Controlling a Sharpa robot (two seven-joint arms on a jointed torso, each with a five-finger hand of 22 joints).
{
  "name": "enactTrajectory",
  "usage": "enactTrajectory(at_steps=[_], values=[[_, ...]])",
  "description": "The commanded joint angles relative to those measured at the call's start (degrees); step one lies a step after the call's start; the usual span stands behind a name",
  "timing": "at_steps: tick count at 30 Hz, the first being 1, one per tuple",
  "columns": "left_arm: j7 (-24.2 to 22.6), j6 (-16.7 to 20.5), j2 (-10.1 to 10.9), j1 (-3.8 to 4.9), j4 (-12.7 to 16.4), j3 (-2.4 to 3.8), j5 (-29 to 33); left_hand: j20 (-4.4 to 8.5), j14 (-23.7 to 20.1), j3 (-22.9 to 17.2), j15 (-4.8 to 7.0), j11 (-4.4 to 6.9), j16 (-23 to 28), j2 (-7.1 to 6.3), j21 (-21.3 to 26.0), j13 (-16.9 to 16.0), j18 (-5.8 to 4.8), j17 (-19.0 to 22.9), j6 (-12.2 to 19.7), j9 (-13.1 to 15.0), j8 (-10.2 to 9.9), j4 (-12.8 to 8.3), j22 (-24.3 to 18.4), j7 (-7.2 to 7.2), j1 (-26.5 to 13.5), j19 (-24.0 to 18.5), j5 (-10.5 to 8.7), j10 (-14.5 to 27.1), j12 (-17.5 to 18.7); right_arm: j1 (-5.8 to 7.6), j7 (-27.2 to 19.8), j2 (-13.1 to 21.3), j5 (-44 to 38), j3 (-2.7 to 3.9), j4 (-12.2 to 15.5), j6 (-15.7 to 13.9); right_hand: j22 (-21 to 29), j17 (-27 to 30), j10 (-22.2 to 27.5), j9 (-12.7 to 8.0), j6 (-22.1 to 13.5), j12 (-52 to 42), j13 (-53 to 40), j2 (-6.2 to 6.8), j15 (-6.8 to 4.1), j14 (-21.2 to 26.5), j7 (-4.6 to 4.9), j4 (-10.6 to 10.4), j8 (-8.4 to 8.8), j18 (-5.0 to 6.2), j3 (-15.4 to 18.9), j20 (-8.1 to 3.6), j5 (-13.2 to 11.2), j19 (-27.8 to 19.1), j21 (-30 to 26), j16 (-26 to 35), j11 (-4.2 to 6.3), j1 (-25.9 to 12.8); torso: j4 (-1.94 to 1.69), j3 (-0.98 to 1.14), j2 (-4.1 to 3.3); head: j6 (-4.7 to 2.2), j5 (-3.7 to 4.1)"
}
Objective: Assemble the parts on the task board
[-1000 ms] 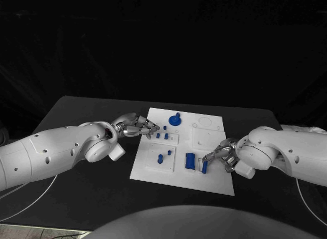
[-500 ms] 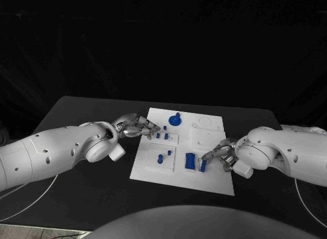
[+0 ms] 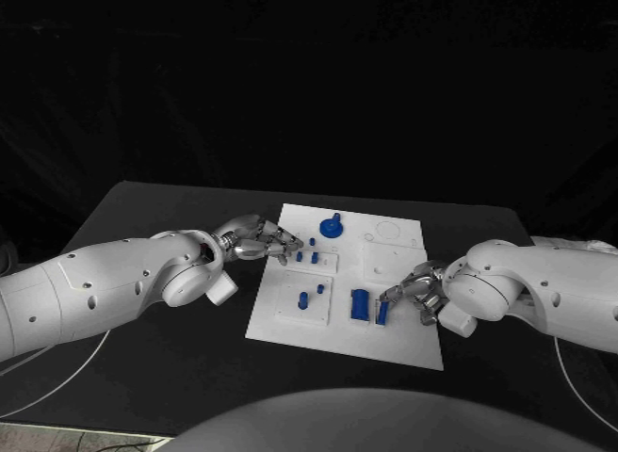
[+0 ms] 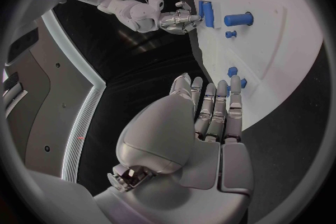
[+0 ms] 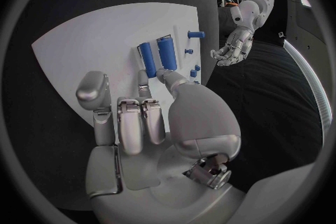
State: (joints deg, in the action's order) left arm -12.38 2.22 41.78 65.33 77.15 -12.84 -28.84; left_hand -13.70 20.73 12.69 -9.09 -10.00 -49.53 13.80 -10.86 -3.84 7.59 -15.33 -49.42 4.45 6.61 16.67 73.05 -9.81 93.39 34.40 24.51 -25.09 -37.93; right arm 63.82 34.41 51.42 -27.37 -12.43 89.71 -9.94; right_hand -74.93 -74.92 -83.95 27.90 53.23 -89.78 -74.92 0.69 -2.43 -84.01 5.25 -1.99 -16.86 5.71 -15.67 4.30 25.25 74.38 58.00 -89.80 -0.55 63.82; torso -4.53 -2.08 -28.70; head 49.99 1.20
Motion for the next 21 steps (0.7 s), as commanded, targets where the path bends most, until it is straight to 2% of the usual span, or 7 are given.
enactTrajectory(at_steps=[1, 12, 16, 17, 21], values=[[-0.03, -1.18, -0.08, 0.02, 0.12, 0.05, -0.05, -0.14, -0.13, -0.25, -0.14, -0.22, -0.23, 0.08, 0.28, 0.05, 0.88, 0.05, 0.07, 0.03, 0.32, -0.02, 0.05, -0.11, 0.71, 0.37, 0.33, 0.07, -0.31, -0.08, -0.08, -0.22, -0.64, 0.0, -0.02, 1.52, -5.83, -15.08, -6.05, 0.31, -0.92, -0.22, -15.08, 0.33, 0.54, -5.99, 0.1, -0.4, -0.2, 0.96, 0.6, 0.14, -3.85, -0.3, -0.53, -0.2, -0.68, -0.94, 0.02, 0.01, -0.01, 0.01, -0.05], [0.19, -1.43, -0.1, 0.02, 0.14, 0.05, -0.08, -0.17, -0.16, -0.38, -0.16, -0.23, -0.26, 0.06, 0.31, 0.06, 0.9, 0.12, 0.08, 0.03, 0.36, -0.08, 0.09, -0.12, 0.95, 0.38, 0.48, 0.12, -0.31, -0.27, -0.01, -0.26, -1.27, 0.0, -0.09, 2.36, -5.75, -15.08, -6.05, 0.2, -3.25, -0.22, -15.08, 1.2, 1.33, -5.99, 1.05, -1.81, 0.04, 1.13, 3.7, 0.83, -15.09, -0.66, -1.77, -0.2, -1.56, -3.45, 0.02, -0.01, -0.02, 0.01, -0.12], [0.29, -1.53, -0.09, 0.02, 0.16, 0.05, -0.1, -0.18, -0.16, -0.44, -0.16, -0.24, -0.28, 0.04, 0.32, 0.06, 0.91, 0.16, 0.08, 0.04, 0.38, -0.09, 0.12, -0.13, 1.07, 0.38, 0.57, 0.13, -0.32, -0.38, -0.46, -0.19, -1.32, 0.0, -0.03, 2.19, -5.78, -15.08, -6.05, 0.2, -3.78, -0.22, -15.08, 1.3, 1.48, -5.99, 1.17, -2.6, -0.3, 1.17, 5.36, 1.01, -20.63, -0.7, -2.03, -0.2, -1.69, -4.49, 0.02, 0.01, -0.01, 0.01, -0.15], [0.3, -1.55, -0.08, 0.02, 0.16, 0.05, -0.1, -0.19, -0.17, -0.46, -0.17, -0.24, -0.29, 0.04, 0.33, 0.07, 0.91, 0.17, 0.08, 0.04, 0.39, -0.09, 0.13, -0.13, 1.11, 0.38, 0.6, 0.13, -0.32, -0.41, -0.59, -0.15, -1.32, 0.0, -0.01, 2.1, -5.8, -15.08, -6.05, 0.2, -3.9, -0.22, -15.08, 1.29, 1.51, -5.99, 1.18, -2.71, -0.42, 1.18, 5.77, 1.03, -21.46, -0.67, -2.05, -0.2, -1.73, -4.59, 0.02, 0.01, 0.0, 0.01, -0.18], [0.25, -1.52, 0.0, 0.02, 0.21, 0.05, -0.12, -0.21, -0.18, -0.58, -0.18, -0.26, -0.34, -0.02, 0.36, 0.07, 0.94, 0.24, 0.09, 0.05, 0.45, -0.11, 0.18, -0.14, 1.35, 0.4, 0.84, 0.14, -0.33, -0.48, -1.77, 0.35, -2.02, 0.0, 0.44, 1.06, -5.78, -15.08, -6.05, 0.2, -4.01, -0.22, -15.08, 1.3, 1.51, -5.99, 1.21, -2.81, -0.51, 1.2, 6.09, 1.06, -21.86, -0.71, -2.2, -0.2, -1.74, -4.7, 0.01, 0.04, 0.0, 0.01, -0.27]])
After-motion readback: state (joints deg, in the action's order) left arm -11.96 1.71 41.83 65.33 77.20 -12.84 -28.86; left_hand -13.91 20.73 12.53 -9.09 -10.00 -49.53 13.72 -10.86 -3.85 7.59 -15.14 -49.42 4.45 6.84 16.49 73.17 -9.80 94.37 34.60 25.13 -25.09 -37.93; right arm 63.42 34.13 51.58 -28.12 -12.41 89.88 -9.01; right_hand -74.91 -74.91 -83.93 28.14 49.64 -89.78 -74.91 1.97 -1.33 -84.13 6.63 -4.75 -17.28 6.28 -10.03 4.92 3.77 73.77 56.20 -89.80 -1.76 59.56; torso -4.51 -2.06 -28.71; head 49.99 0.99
